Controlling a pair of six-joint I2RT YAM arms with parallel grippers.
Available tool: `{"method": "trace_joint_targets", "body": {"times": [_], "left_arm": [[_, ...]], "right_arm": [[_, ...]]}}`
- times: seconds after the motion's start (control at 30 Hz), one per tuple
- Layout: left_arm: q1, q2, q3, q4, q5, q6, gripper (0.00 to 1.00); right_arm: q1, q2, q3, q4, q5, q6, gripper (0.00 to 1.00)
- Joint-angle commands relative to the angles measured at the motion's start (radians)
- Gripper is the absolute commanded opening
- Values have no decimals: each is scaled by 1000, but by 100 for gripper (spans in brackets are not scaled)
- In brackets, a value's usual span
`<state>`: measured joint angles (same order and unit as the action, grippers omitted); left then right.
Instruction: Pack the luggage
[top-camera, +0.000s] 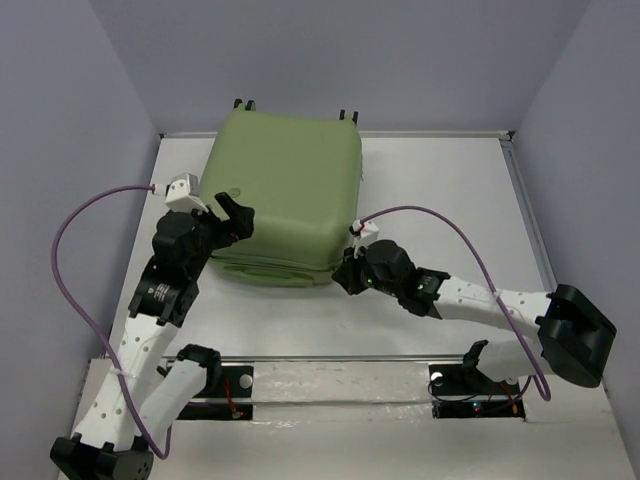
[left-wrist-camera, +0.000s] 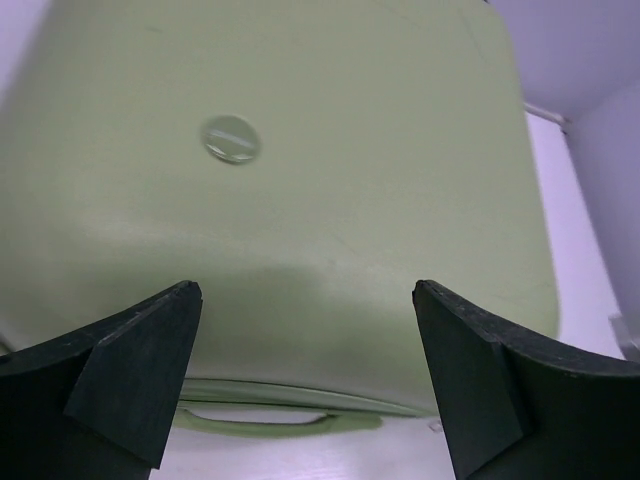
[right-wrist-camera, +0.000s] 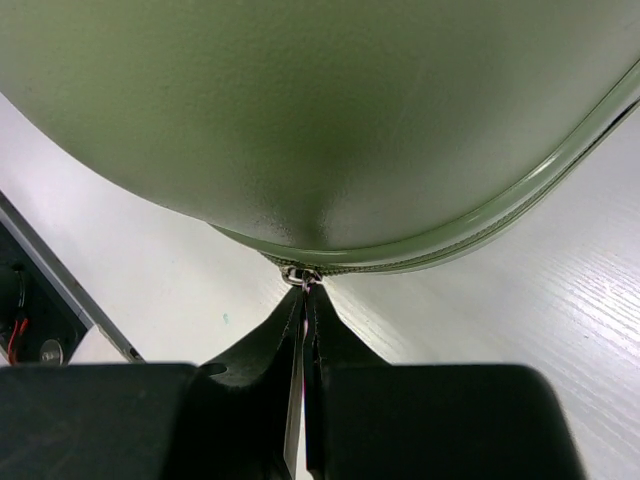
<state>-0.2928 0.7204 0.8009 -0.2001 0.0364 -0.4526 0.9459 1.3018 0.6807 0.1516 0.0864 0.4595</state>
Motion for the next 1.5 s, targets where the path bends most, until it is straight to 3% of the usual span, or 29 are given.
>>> {"method": "trace_joint_targets", "body": {"times": [0.0,0.17,0.33,0.5,0.6,0.73,0.87,0.93,1.03,1.27,1.47], "left_arm": [[118,-7,55,-38,-277,86,99],[364,72,43,23,-78,-3,99],[516,137,29,112,118,-121,99],[583,241,-2,192,166,-204,99],[618,301,-43,281,230,-268,91],[618,341,-89,367,255,-336,67],[620,390,-129,398,263,-339,56],[612,407,-179,425,278,-357,45],[537,409,-227,455,280,-350,36],[308,269,-373,488,235,-416,32],[186,5,-508,421,206,-472,31]], "right_arm": [[-15,-42,17,16,0,-1,7],[-15,-39,13,17,-13,-1,7],[-15,-58,8,16,-23,-8,7],[-15,-50,6,16,-28,-18,7],[-24,-53,3,17,-27,-19,7],[-24,-55,11,16,-36,-22,7],[-24,-73,2,13,-31,-21,7],[-24,-90,-3,8,-28,-22,7],[-44,-105,0,-4,-30,-28,7],[-64,-163,13,-78,-4,-42,7],[-82,-213,-3,-118,9,-27,7]]}}
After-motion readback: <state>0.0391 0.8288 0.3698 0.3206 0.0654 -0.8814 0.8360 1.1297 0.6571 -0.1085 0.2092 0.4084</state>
